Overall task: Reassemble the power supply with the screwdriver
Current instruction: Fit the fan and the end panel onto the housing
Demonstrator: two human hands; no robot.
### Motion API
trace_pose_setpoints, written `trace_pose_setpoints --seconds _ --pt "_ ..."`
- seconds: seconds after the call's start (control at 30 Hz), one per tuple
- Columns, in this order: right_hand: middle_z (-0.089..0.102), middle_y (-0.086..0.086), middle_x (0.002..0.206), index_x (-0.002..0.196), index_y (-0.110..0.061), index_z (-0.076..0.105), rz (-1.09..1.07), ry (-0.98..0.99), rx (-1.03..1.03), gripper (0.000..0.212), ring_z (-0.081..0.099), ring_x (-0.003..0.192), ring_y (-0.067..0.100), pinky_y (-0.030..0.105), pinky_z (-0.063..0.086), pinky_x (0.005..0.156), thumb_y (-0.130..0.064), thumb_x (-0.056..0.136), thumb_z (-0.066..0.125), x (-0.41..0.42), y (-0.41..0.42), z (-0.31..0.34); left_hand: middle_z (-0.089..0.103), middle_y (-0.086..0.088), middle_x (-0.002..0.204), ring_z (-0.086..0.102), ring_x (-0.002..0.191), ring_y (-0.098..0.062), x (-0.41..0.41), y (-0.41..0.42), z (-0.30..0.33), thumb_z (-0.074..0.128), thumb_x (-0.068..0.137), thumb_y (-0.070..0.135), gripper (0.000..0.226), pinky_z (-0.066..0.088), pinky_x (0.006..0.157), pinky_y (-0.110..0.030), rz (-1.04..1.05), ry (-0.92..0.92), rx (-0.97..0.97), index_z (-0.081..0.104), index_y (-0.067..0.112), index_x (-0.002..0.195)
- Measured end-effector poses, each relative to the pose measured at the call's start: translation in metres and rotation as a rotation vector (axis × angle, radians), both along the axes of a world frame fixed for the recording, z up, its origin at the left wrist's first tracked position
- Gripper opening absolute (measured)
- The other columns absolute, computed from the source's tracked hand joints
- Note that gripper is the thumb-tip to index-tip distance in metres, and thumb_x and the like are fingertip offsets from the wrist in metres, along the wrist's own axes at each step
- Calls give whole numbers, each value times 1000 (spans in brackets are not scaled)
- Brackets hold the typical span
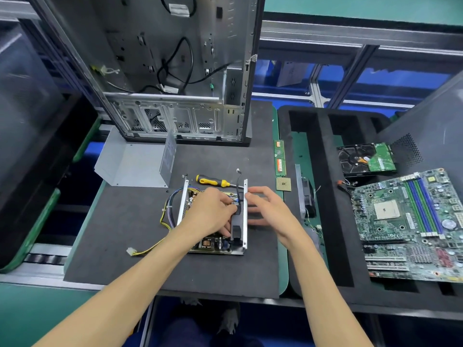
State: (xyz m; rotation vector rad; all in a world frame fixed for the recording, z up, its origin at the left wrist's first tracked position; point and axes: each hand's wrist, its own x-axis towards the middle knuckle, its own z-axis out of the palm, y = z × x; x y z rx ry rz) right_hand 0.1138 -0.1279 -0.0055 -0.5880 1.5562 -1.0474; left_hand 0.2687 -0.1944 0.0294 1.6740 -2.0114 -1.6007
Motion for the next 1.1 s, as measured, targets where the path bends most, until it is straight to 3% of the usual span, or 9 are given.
trace_pose_setpoints --seconds 0.13,0.23,0.33,0.4,0.47,0.7,0.8,0.97,1.1 --pt "69 9 116 117 -28 64 -1 -7 -4 20 71 106 18 41 63 85 -33 97 66 0 0 0 66 -4 50 66 44 -23 2 -3 2 64 96 12 17 53 46 -24 35 52 23 71 14 80" --pt "69 9 116 117 -28 64 6 -10 -3 20 71 106 19 42 63 85 -33 97 66 -1 0 0 68 0 51 63 41 -17 5 -1 2 64 95 12 18 50 48 -20 22 70 -10 69 22 81" --pt "69 10 116 118 -27 64 10 -15 -13 21 72 105 18 40 63 84 -33 97 66 -1 0 0 74 3 64 70 53 -16 12 3 3 65 95 6 15 57 58 -21 -9 140 78 70 13 107" --pt "69 10 116 118 -27 65 6 -14 -15 22 72 104 18 40 63 84 -33 97 67 -2 0 0 71 6 67 70 60 -16 17 1 3 70 91 0 40 60 63 -25 -23 206 188 60 6 129" --pt "69 10 116 118 -27 65 8 -8 -17 22 72 104 17 40 63 84 -34 97 67 -1 1 -1 68 6 68 69 62 -16 20 1 5 73 88 -3 54 61 65 -27 -35 240 212 54 6 137" --pt "69 10 115 118 -28 65 4 -8 -26 23 72 104 17 40 63 84 -34 96 68 -1 2 -1 69 -11 86 70 66 -16 18 11 0 74 84 -8 57 64 66 -35 56 283 199 57 5 136" --pt "68 10 115 117 -27 65 -6 -5 -32 21 72 103 17 40 63 83 -33 97 67 1 1 0 67 -11 83 68 63 -21 14 10 0 75 84 -9 55 65 68 -40 27 261 200 55 2 134" --pt "69 7 114 116 -31 66 -3 11 -28 21 72 101 13 34 63 79 -36 97 67 2 3 0 72 -7 78 72 61 -20 16 6 3 71 86 -9 55 64 66 -33 -3 227 249 53 0 137" --pt "68 7 113 116 -32 65 4 19 -27 20 71 102 13 35 63 80 -37 97 67 1 3 0 72 2 78 73 79 -39 14 8 1 76 85 1 55 63 72 -53 -49 144 132 56 8 136"
